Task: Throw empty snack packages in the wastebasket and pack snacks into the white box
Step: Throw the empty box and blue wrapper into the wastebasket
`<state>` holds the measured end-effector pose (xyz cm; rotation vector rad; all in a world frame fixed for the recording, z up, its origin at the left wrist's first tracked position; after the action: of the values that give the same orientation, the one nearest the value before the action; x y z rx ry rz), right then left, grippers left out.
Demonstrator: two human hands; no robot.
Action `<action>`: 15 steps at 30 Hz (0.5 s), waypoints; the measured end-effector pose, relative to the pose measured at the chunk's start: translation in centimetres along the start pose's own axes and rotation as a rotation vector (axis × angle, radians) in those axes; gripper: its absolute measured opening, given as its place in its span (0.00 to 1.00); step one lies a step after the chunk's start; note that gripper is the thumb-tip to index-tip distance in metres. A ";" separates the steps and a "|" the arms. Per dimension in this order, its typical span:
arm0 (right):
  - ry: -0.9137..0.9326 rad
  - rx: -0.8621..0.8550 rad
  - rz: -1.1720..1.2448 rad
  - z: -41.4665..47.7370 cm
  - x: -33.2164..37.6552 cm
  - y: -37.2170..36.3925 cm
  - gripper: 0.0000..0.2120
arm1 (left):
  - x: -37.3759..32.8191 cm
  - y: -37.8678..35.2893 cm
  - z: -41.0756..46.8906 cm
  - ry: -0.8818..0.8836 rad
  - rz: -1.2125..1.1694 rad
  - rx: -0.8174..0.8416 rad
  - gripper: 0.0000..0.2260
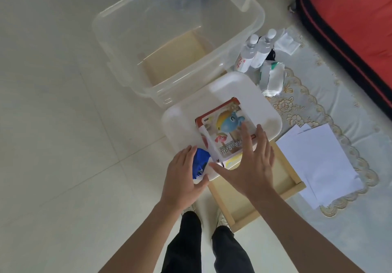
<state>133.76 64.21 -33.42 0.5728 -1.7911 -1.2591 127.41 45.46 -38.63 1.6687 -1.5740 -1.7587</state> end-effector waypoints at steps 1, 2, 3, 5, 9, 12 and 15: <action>-0.006 -0.010 0.005 0.1 0.0 -0.3 0.62 | 0.1 -0.2 0.1 -0.006 0.008 -0.013 0.35; -0.010 -0.022 0.013 0.1 0.0 -0.6 0.63 | 0.1 -0.4 0.2 -0.010 0.012 -0.022 0.35; -0.011 -0.034 0.021 0.1 -0.1 -0.9 0.63 | 0.1 -0.5 0.4 -0.019 0.014 -0.031 0.34; -0.004 -0.060 0.039 0.1 -0.1 -1.4 0.63 | -0.1 -0.7 0.8 -0.046 0.014 -0.045 0.31; 0.003 -0.099 0.074 0.3 -0.1 -2.0 0.61 | 0.0 -1.2 1.3 -0.061 0.044 -0.062 0.28; 0.013 -0.129 0.116 0.6 0.1 -1.9 0.59 | 0.1 -1.2 1.5 -0.058 0.055 -0.064 0.26; 0.027 -0.153 0.171 0.8 0.2 -1.6 0.56 | 0.2 -0.6 1.5 -0.061 0.045 -0.062 0.25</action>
<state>132.76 63.85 -34.90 0.3412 -1.6664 -1.2509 126.41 46.29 -39.56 1.5532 -1.5530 -1.8324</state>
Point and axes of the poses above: each hand's wrist, its own z-axis towards the middle knuckle, its own y-axis out of the back of the hand, x = y × z, the point moved 3 cm from there along z, towards the middle knuckle, and after that the axes turned 4 degrees about y, right-handed, at the moved point
